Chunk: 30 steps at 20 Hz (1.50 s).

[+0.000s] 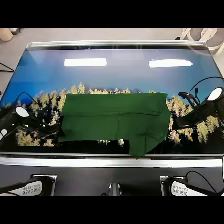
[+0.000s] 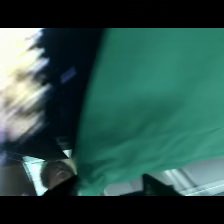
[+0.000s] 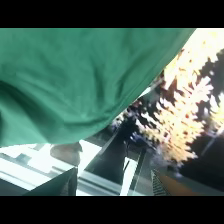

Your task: Fold the shirts.

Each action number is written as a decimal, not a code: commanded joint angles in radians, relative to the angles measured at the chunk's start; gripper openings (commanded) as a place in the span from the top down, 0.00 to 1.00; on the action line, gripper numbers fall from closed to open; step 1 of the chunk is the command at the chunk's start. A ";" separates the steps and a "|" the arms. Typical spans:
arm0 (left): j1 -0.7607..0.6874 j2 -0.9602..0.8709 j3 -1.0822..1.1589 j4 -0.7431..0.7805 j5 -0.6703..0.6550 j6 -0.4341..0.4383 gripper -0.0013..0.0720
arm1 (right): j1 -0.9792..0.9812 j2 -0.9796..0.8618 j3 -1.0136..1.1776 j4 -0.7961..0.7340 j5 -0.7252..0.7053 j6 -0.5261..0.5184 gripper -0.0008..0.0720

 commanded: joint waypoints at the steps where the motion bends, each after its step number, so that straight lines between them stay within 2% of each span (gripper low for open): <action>1: -0.029 -0.003 -0.020 -0.006 0.067 -0.046 0.64 | -0.001 0.047 -0.113 0.001 -0.019 -0.023 0.31; 3: -0.029 -0.002 -0.018 -0.006 0.068 -0.044 0.93 | -0.001 0.115 -0.220 0.025 -0.074 -0.018 0.25; 7: -0.029 0.000 -0.018 -0.006 0.045 -0.029 0.93 | 0.000 0.183 -0.391 0.166 -0.202 -0.010 0.22; 12: -0.029 0.000 -0.018 -0.006 0.023 -0.010 0.93 | 0.000 0.183 -0.512 0.323 -0.355 0.019 0.27; 13: -0.029 0.000 -0.018 -0.006 0.024 -0.010 0.93 | 0.000 0.183 -0.530 0.341 -0.366 0.021 0.33; 14: -0.029 0.000 -0.018 -0.006 0.025 -0.007 0.93 | 0.000 0.183 -0.542 0.341 -0.374 0.033 0.33; 16: -0.029 0.000 -0.018 -0.006 0.028 -0.007 0.93 | 0.000 0.183 -0.566 0.341 -0.405 0.059 0.46; 17: -0.029 0.000 -0.018 -0.006 0.028 -0.007 0.93 | 0.000 0.183 -0.578 0.341 -0.426 0.074 0.46; 18: -0.029 0.000 -0.018 -0.006 0.027 -0.007 0.93 | 0.000 0.183 -0.589 0.341 -0.444 0.084 0.51; 19: -0.029 0.000 -0.018 -0.006 0.028 -0.007 0.93 | 0.000 0.183 -0.591 0.338 -0.452 0.093 0.66; 20: -0.029 0.000 -0.018 -0.006 0.029 -0.006 0.93 | 0.000 0.183 -0.591 0.338 -0.464 0.095 0.88; 21: -0.029 0.000 -0.018 -0.006 0.031 -0.006 0.93 | 0.000 0.183 -0.589 0.339 -0.469 0.095 0.96; 26: -0.029 0.050 0.020 -0.006 0.031 0.023 0.93 | 0.000 0.247 -0.490 0.338 -0.389 0.003 0.96; 30: -0.029 0.177 0.129 -0.006 0.024 0.007 0.93 | 0.000 0.284 -0.246 0.338 -0.282 -0.037 0.96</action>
